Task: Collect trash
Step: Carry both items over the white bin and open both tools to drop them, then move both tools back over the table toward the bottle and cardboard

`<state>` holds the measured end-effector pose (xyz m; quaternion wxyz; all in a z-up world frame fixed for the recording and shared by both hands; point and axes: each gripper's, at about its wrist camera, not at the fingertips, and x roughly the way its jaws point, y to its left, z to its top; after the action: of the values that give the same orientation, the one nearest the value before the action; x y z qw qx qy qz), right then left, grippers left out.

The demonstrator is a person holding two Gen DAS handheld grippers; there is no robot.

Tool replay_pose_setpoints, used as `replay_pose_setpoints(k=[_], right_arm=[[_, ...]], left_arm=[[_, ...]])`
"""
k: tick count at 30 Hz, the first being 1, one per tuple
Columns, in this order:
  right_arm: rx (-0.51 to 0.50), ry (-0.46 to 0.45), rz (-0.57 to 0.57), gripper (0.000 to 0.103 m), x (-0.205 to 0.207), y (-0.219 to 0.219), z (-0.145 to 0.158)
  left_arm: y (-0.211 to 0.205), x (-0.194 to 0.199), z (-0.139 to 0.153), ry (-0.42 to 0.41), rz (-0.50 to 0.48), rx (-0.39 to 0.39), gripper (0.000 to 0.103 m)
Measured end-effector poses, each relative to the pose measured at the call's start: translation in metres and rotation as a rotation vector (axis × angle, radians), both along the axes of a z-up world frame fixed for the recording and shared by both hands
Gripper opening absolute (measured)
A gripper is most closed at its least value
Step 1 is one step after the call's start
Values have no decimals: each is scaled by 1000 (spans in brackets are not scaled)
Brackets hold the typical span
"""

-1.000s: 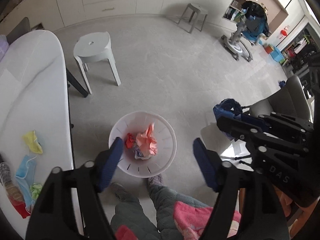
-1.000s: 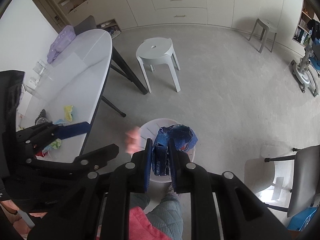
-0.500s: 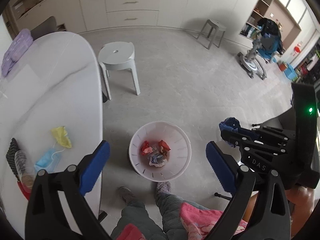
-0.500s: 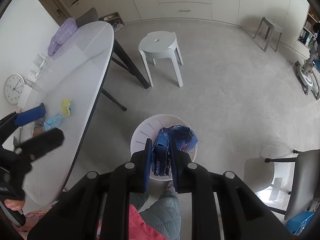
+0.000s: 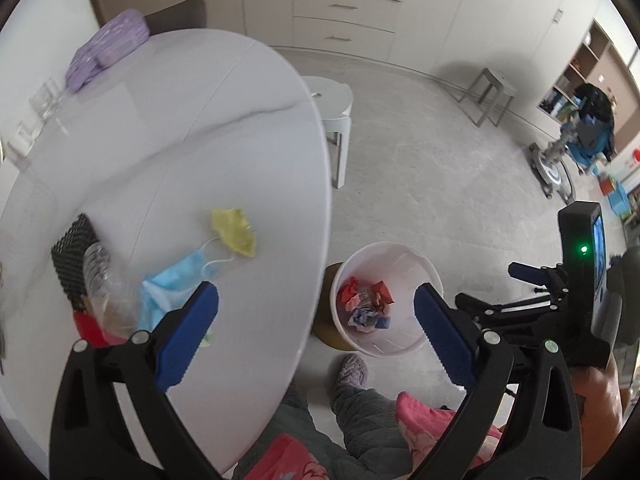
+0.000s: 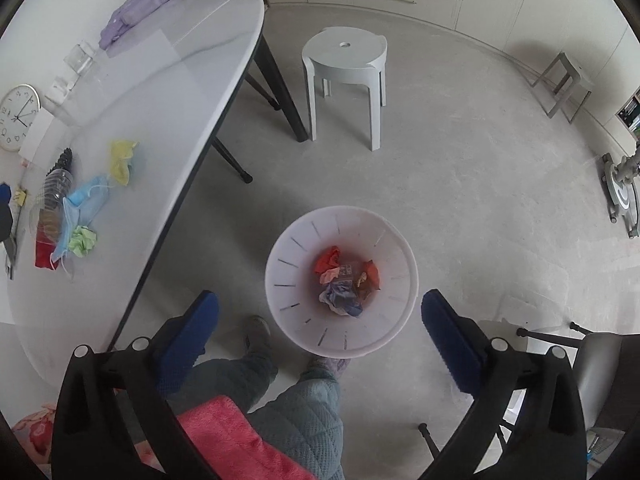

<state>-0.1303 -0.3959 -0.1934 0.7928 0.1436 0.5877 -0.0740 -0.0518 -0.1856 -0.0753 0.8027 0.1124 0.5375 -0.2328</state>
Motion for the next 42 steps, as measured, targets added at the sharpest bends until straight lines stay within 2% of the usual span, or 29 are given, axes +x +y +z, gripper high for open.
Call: replay_pose_setpoints(k=[10, 18, 27, 32, 37, 42], right_arm=[[-5, -25, 35, 100, 25, 19, 19], [16, -44, 89, 100, 51, 54, 32], [51, -96, 261, 100, 104, 136, 55], [113, -104, 383, 100, 137, 197, 61], [165, -74, 476, 100, 175, 254, 58], [220, 11, 515, 100, 211, 297, 40]], left_arm=[[64, 23, 1, -8, 144, -2, 94], [123, 38, -1, -4, 252, -2, 94], [216, 52, -14, 21, 418, 19, 94], [260, 53, -24, 44, 472, 16, 94], [295, 57, -39, 69, 503, -29, 94], [315, 61, -58, 84, 495, -60, 94]])
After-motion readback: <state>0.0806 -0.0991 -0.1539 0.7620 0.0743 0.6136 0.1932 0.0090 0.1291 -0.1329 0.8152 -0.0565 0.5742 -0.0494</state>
